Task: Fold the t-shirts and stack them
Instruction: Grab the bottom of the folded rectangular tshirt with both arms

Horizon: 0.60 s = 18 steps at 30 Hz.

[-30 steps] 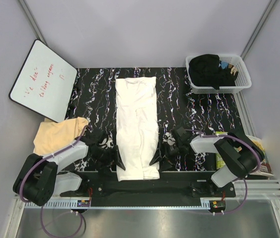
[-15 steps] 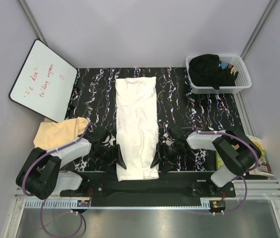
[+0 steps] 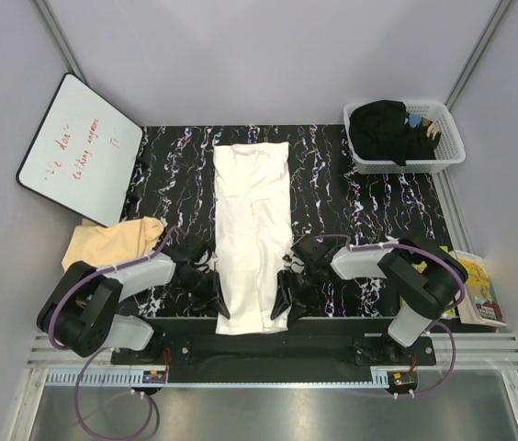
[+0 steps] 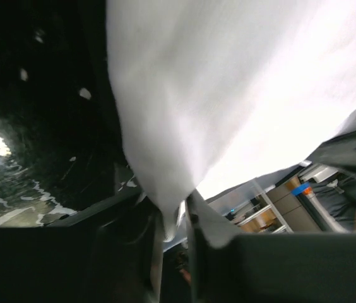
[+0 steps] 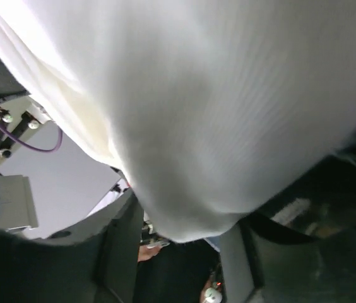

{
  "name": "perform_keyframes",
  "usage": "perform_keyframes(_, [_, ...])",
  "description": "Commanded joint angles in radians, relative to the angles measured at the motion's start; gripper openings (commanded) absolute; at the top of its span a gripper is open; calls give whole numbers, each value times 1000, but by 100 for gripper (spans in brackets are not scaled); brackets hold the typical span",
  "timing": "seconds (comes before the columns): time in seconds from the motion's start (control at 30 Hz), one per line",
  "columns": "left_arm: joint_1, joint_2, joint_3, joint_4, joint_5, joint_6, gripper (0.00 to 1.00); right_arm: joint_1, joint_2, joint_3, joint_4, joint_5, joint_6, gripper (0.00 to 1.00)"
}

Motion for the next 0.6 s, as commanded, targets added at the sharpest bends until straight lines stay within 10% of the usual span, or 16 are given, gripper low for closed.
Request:
perform_keyframes(0.0, [-4,9,45,39,18,6,1,42,121,-71,-84,13,90,27])
perform_keyframes(0.23, [-4,-37,96,-43,-3,17,0,41,-20,-34,-323,25,22,0])
perform_keyframes(0.57, [-1,-86,314,-258,-63,68,0,29,-143,272,-661,128,-100,0])
